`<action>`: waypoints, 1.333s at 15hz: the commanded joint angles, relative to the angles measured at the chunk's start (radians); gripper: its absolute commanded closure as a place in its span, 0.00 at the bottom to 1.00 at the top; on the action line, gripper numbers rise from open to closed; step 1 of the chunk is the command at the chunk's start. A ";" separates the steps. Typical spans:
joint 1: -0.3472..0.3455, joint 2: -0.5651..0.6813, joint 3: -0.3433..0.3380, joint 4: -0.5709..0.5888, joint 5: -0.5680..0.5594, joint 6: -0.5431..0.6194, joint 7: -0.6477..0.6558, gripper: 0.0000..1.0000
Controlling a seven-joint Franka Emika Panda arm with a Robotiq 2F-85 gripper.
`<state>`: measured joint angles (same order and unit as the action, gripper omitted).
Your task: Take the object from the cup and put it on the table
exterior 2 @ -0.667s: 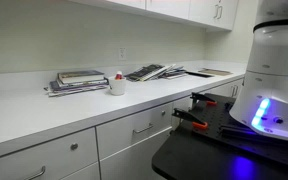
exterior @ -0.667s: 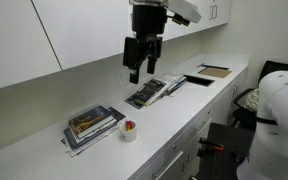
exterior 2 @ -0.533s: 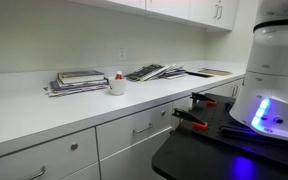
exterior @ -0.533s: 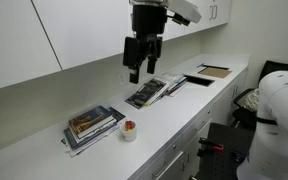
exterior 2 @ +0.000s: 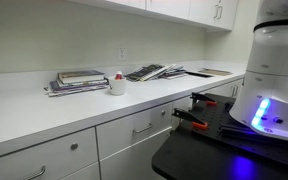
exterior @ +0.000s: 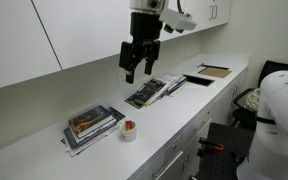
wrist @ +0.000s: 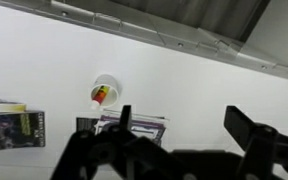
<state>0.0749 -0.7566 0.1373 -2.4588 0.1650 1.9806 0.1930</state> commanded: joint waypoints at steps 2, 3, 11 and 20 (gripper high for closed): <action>-0.138 0.185 0.011 -0.072 -0.053 0.309 0.117 0.00; -0.169 0.244 0.013 -0.081 -0.070 0.374 0.151 0.00; -0.206 0.768 -0.061 0.102 -0.105 0.567 0.346 0.00; -0.115 1.114 -0.182 0.382 -0.041 0.521 0.355 0.00</action>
<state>-0.0818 0.2957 -0.0079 -2.1483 0.0969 2.5510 0.5170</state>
